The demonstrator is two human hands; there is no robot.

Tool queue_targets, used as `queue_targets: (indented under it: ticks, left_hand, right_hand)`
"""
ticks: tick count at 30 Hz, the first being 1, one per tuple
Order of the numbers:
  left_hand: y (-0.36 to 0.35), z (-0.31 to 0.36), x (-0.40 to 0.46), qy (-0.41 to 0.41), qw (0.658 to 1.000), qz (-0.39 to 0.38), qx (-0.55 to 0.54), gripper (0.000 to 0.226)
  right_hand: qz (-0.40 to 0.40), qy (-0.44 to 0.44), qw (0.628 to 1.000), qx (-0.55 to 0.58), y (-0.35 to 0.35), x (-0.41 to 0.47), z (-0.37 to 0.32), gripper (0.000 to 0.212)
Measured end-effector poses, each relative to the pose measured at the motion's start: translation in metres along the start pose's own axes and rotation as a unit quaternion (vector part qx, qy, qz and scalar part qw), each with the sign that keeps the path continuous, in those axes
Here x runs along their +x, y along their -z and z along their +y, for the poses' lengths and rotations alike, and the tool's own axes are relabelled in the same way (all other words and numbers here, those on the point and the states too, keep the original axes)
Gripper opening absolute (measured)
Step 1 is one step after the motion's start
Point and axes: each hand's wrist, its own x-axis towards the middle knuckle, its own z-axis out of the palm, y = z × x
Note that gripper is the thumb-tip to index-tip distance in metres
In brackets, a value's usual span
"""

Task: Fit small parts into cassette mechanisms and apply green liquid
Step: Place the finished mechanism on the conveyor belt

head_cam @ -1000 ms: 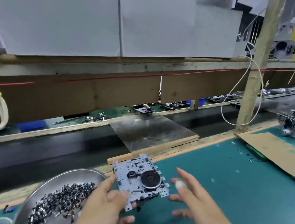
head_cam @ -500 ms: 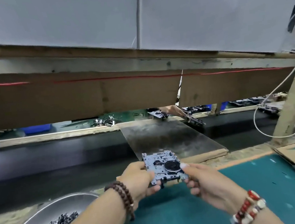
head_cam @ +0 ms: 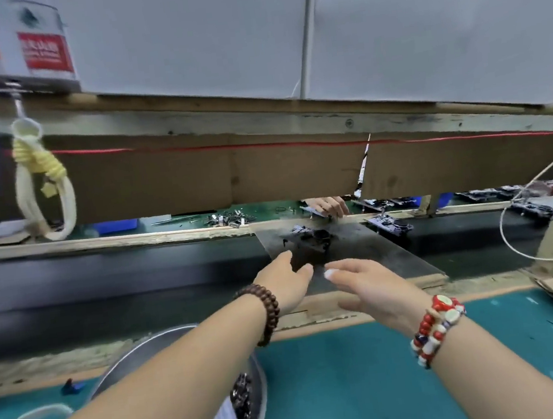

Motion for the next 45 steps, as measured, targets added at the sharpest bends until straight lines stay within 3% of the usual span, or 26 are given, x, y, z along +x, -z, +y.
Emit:
queue_targets:
  ticks: [6, 11, 16, 19, 22, 29, 34, 40, 41, 44, 45]
  left_hand:
    - [0.050, 0.015, -0.108, -0.071, 0.994, 0.069, 0.054, 0.049]
    - [0.077, -0.005, -0.185, -0.082, 0.970, 0.130, 0.188, 0.048]
    - [0.081, -0.060, -0.244, -0.012, 0.936, 0.073, 0.345, 0.032]
    - [0.076, -0.097, -0.270, 0.032, 0.910, 0.033, 0.413, 0.029]
    - [0.075, -0.124, -0.283, 0.077, 0.906, 0.036, 0.415, 0.033]
    - [0.077, -0.159, -0.324, -0.006, 0.907, 0.188, 0.376, 0.028]
    - [0.068, -0.188, -0.354, 0.026, 0.890, 0.162, 0.426, 0.040]
    - [0.051, -0.198, -0.357, -0.019, 0.906, 0.161, 0.391, 0.048]
    - [0.053, -0.200, -0.355, -0.026, 0.907, 0.154, 0.391, 0.055]
    - [0.053, -0.198, -0.354, 0.018, 0.920, 0.087, 0.381, 0.106]
    - [0.052, -0.199, -0.354, 0.034, 0.925, 0.073, 0.371, 0.107]
  right_hand:
    - [-0.063, 0.094, 0.990, -0.081, -0.017, -0.104, -0.054, 0.011]
    - [-0.098, 0.171, 0.941, -0.274, -0.073, -0.169, -0.069, 0.031]
    - [-0.141, 0.215, 0.896, -0.361, -0.134, -0.199, -0.048, 0.023]
    - [-0.170, 0.183, 0.903, -0.349, -0.163, -0.203, -0.019, 0.021]
    - [-0.179, 0.153, 0.912, -0.337, -0.182, -0.201, 0.007, 0.025]
    - [-0.217, 0.088, 0.945, -0.227, -0.232, -0.208, 0.033, 0.013]
    - [-0.221, 0.054, 0.960, -0.162, -0.258, -0.217, 0.039, 0.027]
    - [-0.226, -0.006, 0.973, -0.054, -0.249, -0.209, 0.050, 0.023]
    - [-0.202, 0.011, 0.977, -0.066, -0.245, -0.204, 0.051, 0.022]
    - [-0.108, 0.131, 0.960, -0.221, -0.234, -0.183, 0.054, 0.014]
    - [-0.089, 0.157, 0.949, -0.260, -0.233, -0.179, 0.054, 0.016]
